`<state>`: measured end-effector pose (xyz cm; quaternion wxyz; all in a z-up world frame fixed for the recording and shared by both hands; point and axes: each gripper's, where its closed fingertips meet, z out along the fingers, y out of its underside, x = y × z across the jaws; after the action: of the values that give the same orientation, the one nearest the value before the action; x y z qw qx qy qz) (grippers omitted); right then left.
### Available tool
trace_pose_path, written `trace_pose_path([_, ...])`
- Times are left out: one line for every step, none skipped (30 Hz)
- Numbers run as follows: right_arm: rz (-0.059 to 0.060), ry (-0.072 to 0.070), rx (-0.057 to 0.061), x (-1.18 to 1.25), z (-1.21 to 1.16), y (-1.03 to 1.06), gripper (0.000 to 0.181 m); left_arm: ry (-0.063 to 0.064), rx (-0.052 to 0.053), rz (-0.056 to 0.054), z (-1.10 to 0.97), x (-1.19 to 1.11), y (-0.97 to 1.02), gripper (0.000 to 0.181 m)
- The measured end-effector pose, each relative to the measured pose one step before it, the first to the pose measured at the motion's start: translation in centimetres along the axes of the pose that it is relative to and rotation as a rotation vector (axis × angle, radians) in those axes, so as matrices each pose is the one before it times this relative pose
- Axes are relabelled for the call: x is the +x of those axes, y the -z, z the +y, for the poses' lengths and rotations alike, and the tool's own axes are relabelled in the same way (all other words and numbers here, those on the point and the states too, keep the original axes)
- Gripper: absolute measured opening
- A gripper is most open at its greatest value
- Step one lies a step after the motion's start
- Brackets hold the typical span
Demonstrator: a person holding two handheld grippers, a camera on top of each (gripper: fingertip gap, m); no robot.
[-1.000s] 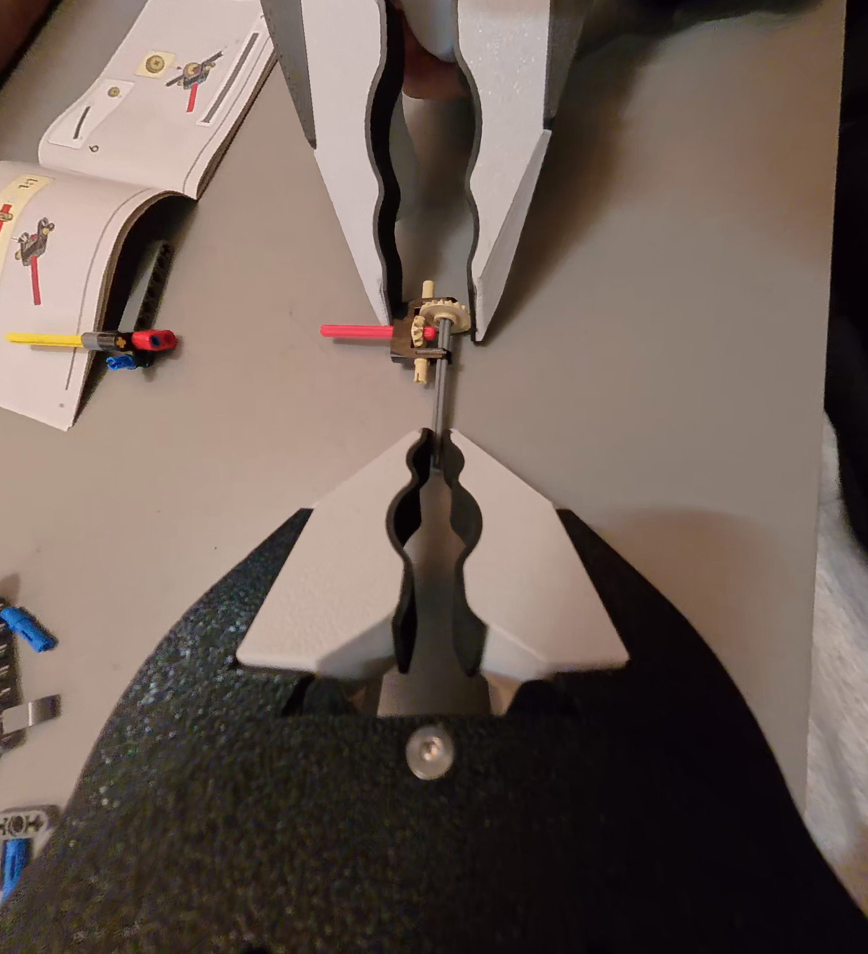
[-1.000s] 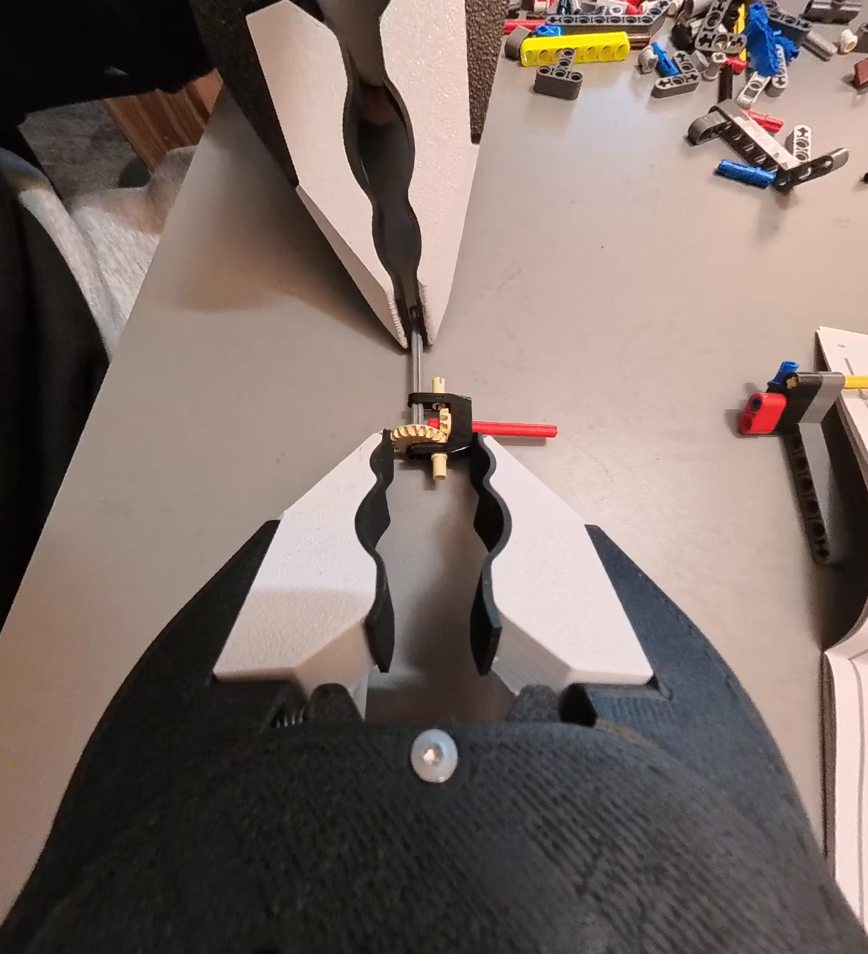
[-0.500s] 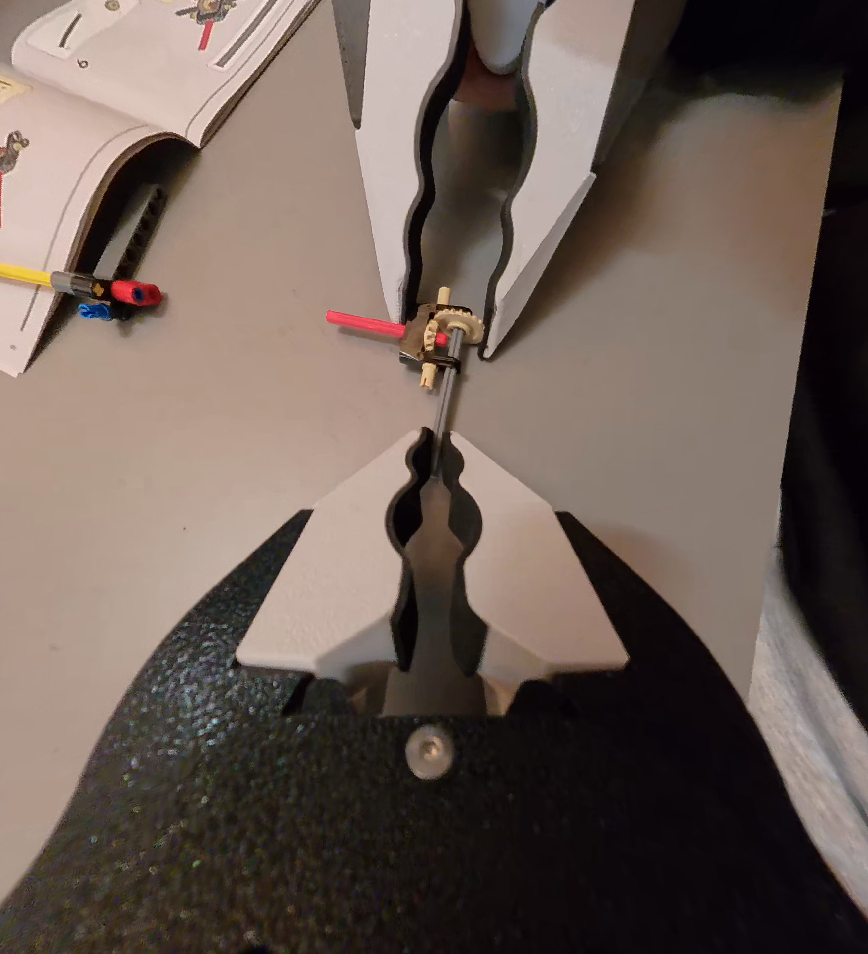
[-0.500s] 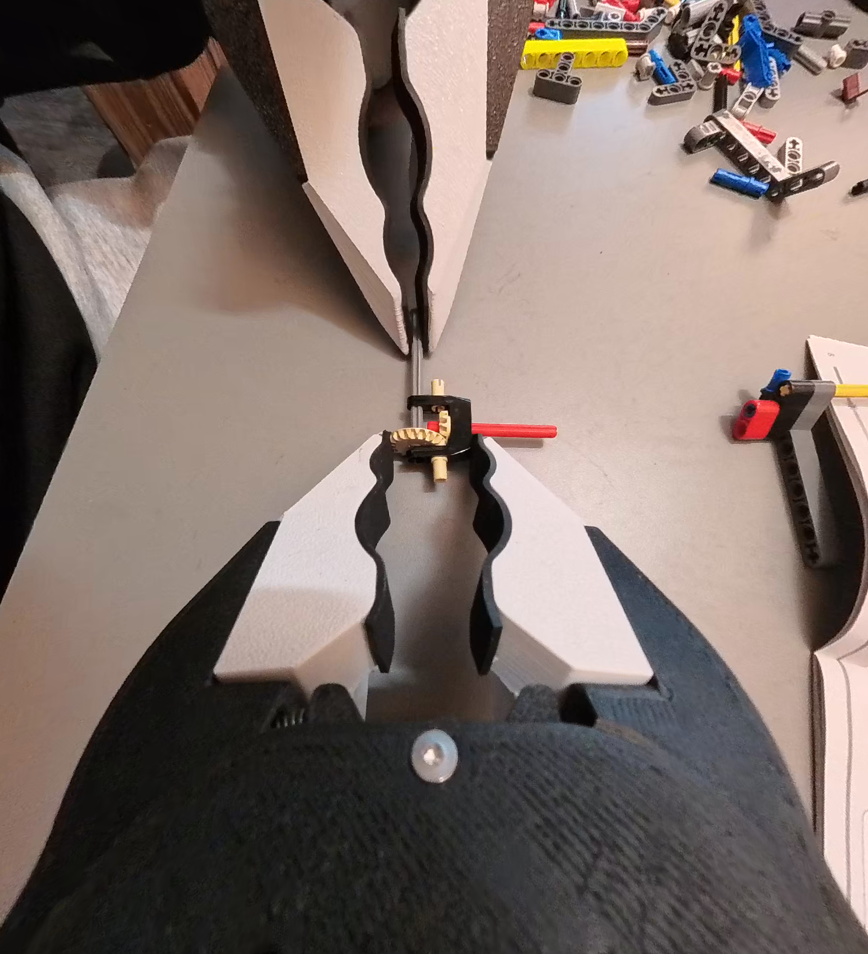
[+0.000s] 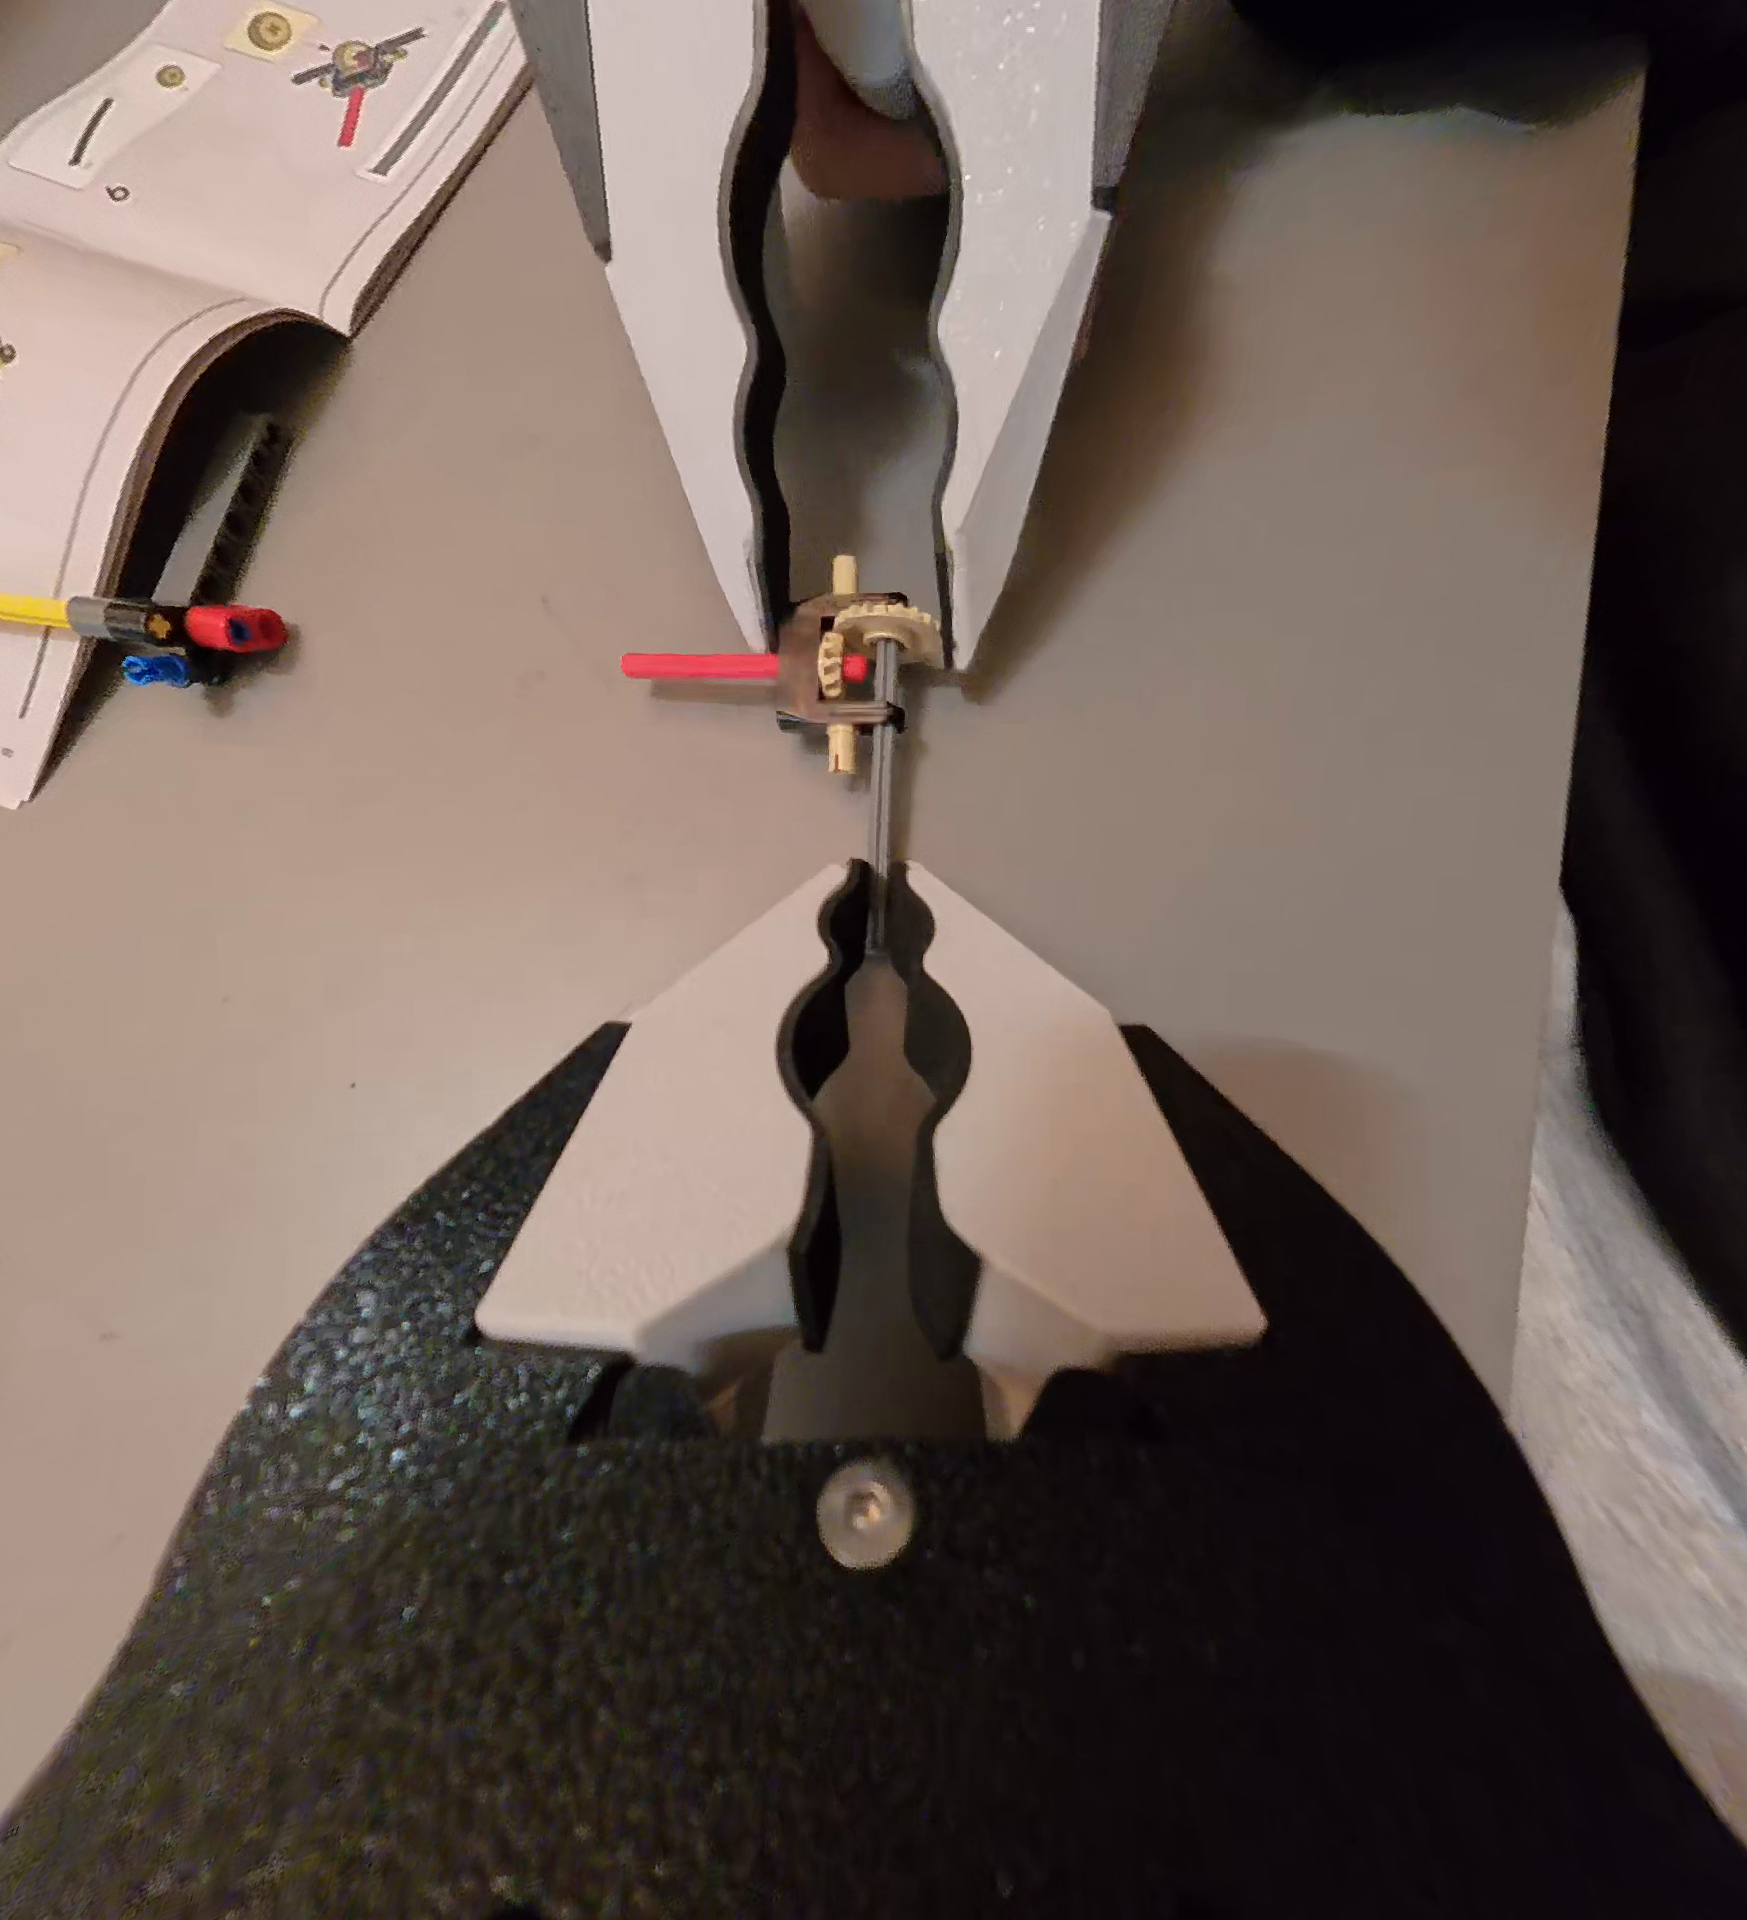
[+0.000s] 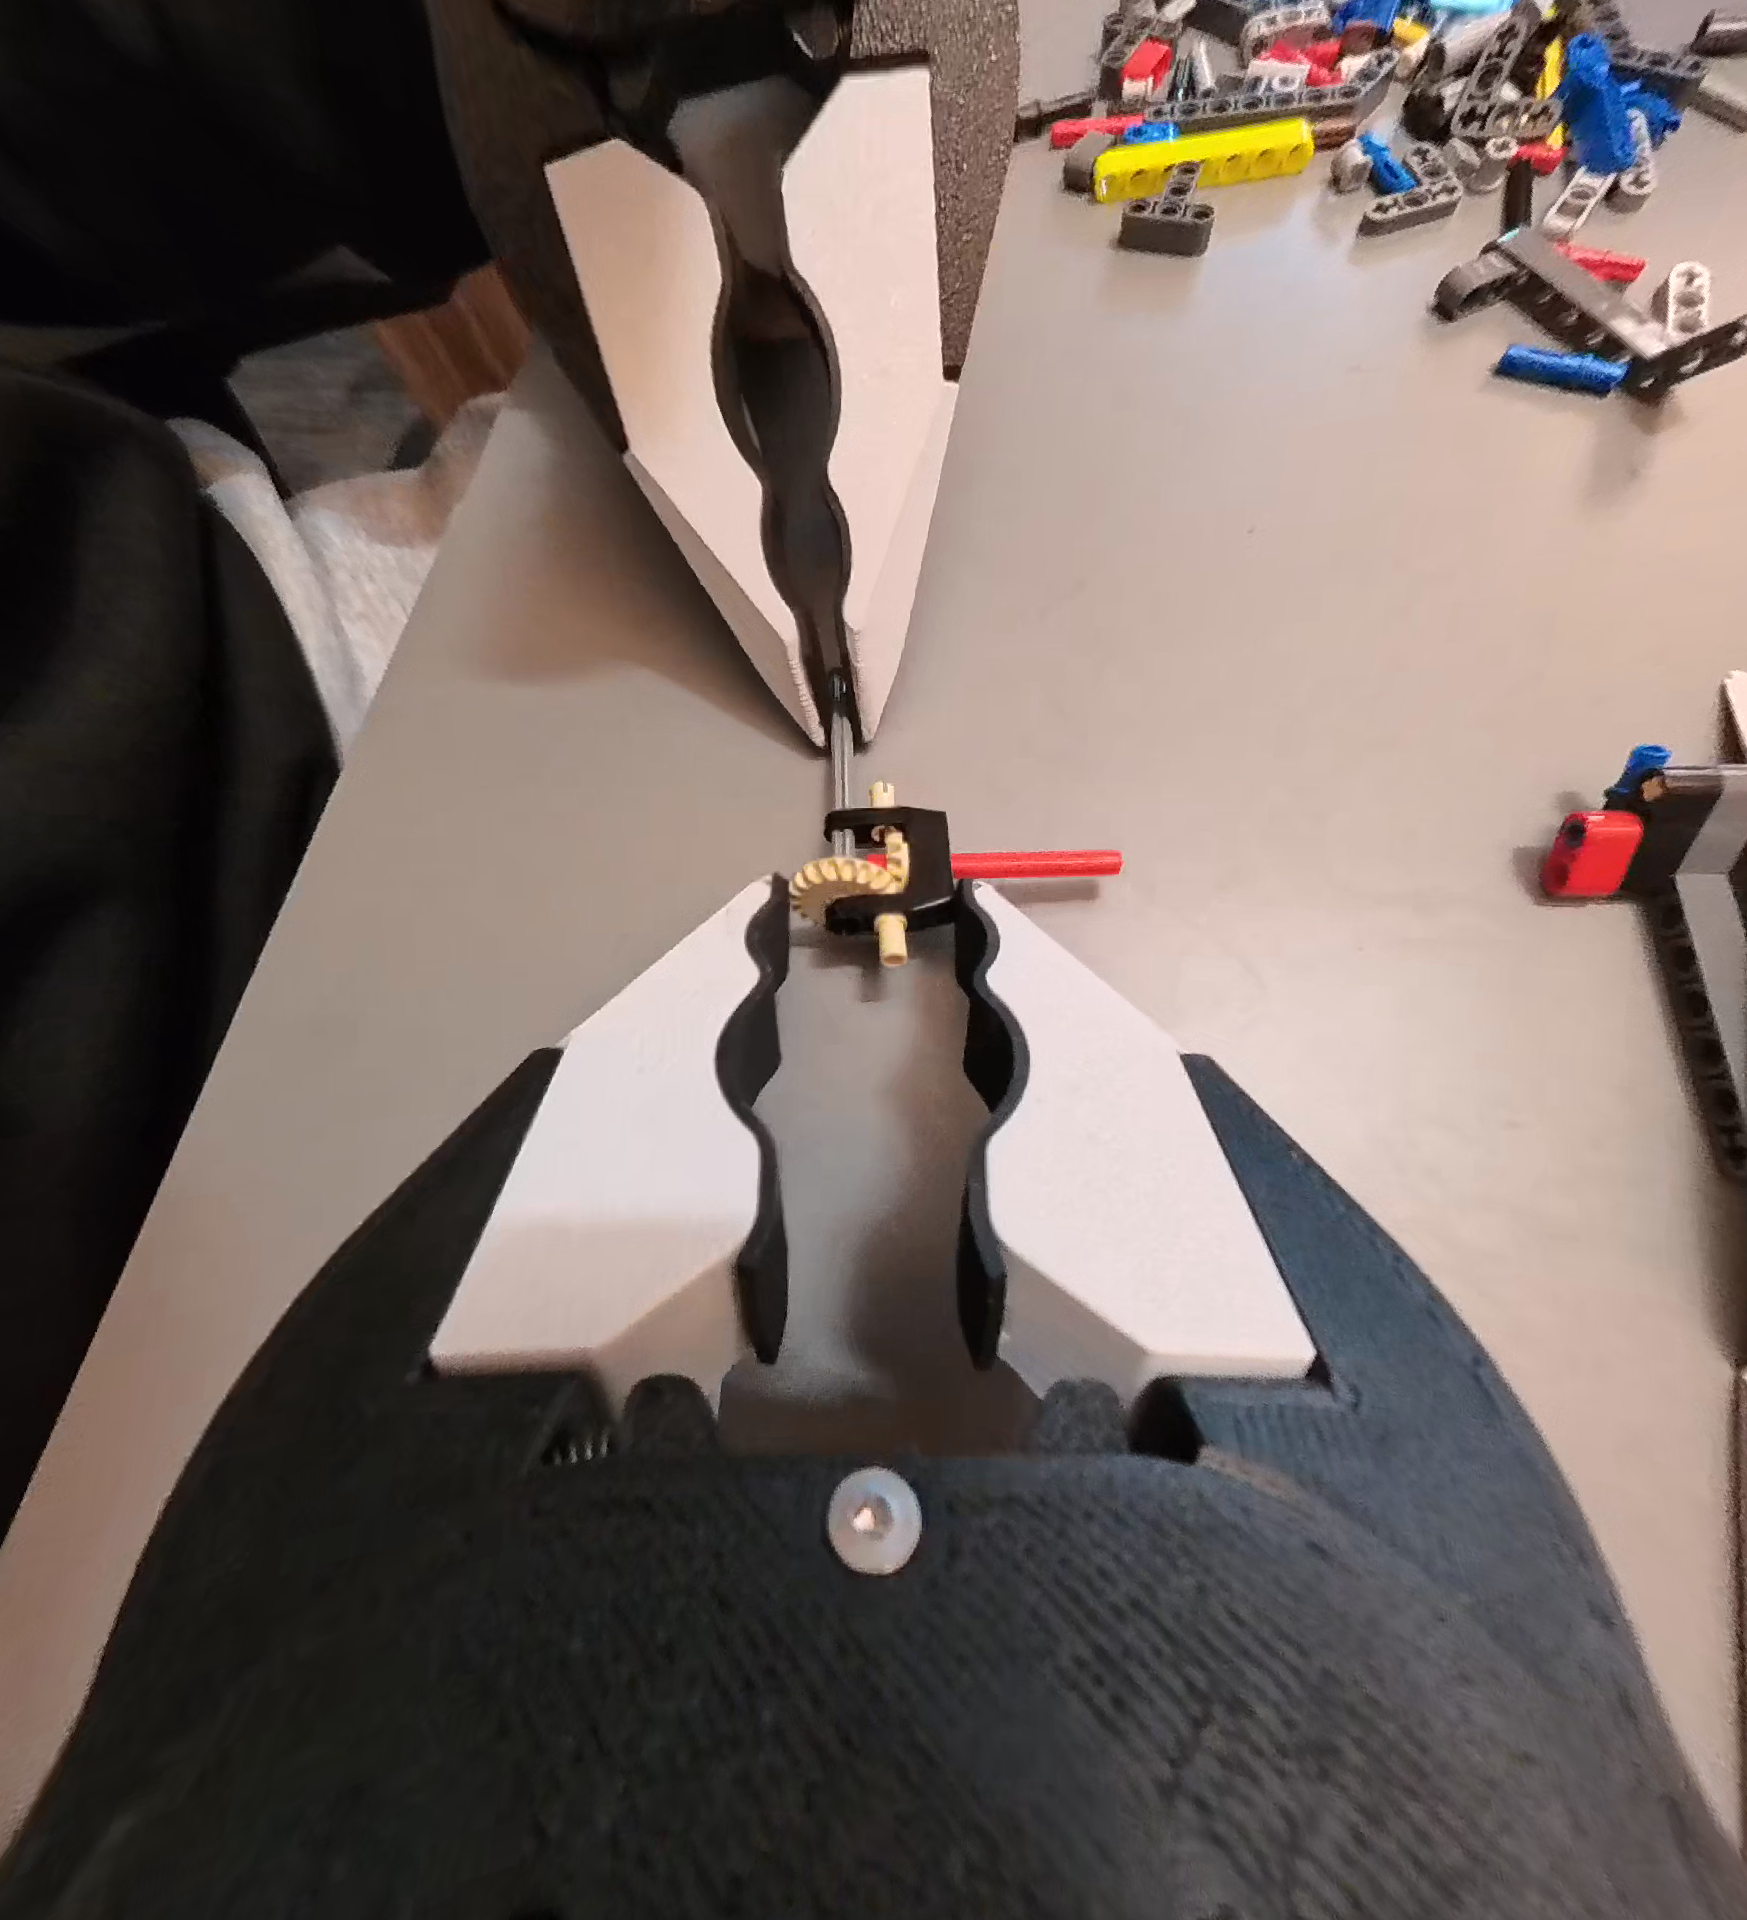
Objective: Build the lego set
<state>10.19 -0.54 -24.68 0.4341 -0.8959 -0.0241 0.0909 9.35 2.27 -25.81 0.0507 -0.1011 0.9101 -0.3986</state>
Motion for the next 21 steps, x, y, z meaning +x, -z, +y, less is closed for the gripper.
trace_pose_path([-0.0007,-0.0031,-0.0171,0.022,0.202,-0.176,0.03,-0.0085,0.0001,0.0055,-0.003,0.007,-0.003,0.002])
trace_pose_path([0.0023,0.0063,-0.0163,-0.033,0.201,-0.168,0.03,-0.0131,0.0003,0.0031,0.002,0.0,0.006,0.002])
trace_pose_path([0.0092,0.0122,0.0015,0.029,-0.034,-0.002,0.03,-0.0125,0.0003,0.0008,-0.008,0.006,-0.003,0.002])
trace_pose_path([0.004,0.0024,0.004,0.022,-0.047,0.036,0.03,-0.0032,0.0,0.0019,0.005,-0.008,0.005,0.002])
trace_pose_path([0.0014,-0.0011,0.0068,0.043,-0.099,0.066,0.03,0.0002,0.0,0.0034,0.002,0.008,0.001,0.002])
trace_pose_path([-0.0017,-0.0047,0.0095,0.039,-0.128,0.088,0.03,-0.0044,0.0001,0.0036,0.011,-0.002,-0.003,0.002])
trace_pose_path([-0.0017,-0.0127,0.0028,0.112,-0.032,0.035,0.03,-0.0085,0.0001,0.0051,-0.002,0.002,-0.002,0.002])
trace_pose_path([-0.0152,-0.0094,-0.005,-0.092,0.06,-0.046,0.031,-0.0118,0.0006,0.008,0.003,0.006,0.007,0.002])
trace_pose_path([-0.0079,-0.0012,-0.0047,-0.042,0.031,-0.056,0.031,-0.0134,0.0008,0.01,0.012,0.0,0.018,0.002])
trace_pose_path([0.003,0.0055,0.002,0.027,-0.049,-0.005,0.031,-0.0091,0.0006,0.0111,0.019,-0.014,0.019,0.002])
trace_pose_path([0.0021,0.0031,-0.0003,0.011,-0.009,-0.007,0.032,-0.0054,0.0004,0.0115,0.02,-0.012,0.018,0.002])
trace_pose_path([0.0002,-0.0017,-0.0022,0.009,0.02,-0.026,0.032,-0.0087,0.0004,0.0097,0.024,-0.019,0.01,0.002])
trace_pose_path([0.0063,-0.0041,-0.006,0.121,0.072,-0.07,0.035,-0.0147,0.0007,0.0063,0.016,-0.029,0.023,0.002])
trace_pose_path([0.0035,-0.0017,-0.0034,0.06,0.04,-0.044,0.036,-0.0173,0.0006,0.0028,0.012,-0.055,0.02,0.002])
trace_pose_path([-0.0018,-0.0053,0.0011,0.035,-0.013,0.018,0.036,-0.0137,0.0004,0.0002,0.036,-0.087,0.028,0.002])
trace_pose_path([-0.0023,-0.0103,0.0021,0.067,-0.049,-0.013,0.036,-0.008,0.0006,0.0017,0.026,-0.076,0.029,0.002])
trace_pose_path([-0.0028,-0.0067,0.0017,0.014,-0.063,-0.018,0.036,-0.0064,0.0004,0.0036,0.043,-0.048,0.03,0.002])
trace_pose_path([0.003,0.0001,0.0001,0.038,-0.033,-0.04,0.036,-0.0078,0.0004,0.0011,0.042,-0.062,0.047,0.002])
trace_pose_path([0.0065,0.0035,-0.0007,0.033,-0.024,-0.057,0.036,-0.0083,0.0006,-0.0025,0.045,-0.086,0.041,0.002])
trace_pose_path([0.0071,0.0057,-0.0018,0.006,0.001,-0.05,0.035,-0.0062,0.0003,-0.0029,0.029,-0.066,0.036,0.002])
trace_pose_path([-0.0014,0.0087,-0.0036,-0.109,0.034,-0.046,0.03,-0.003,-0.0003,-0.0038,0.031,-0.086,0.03,0.002])
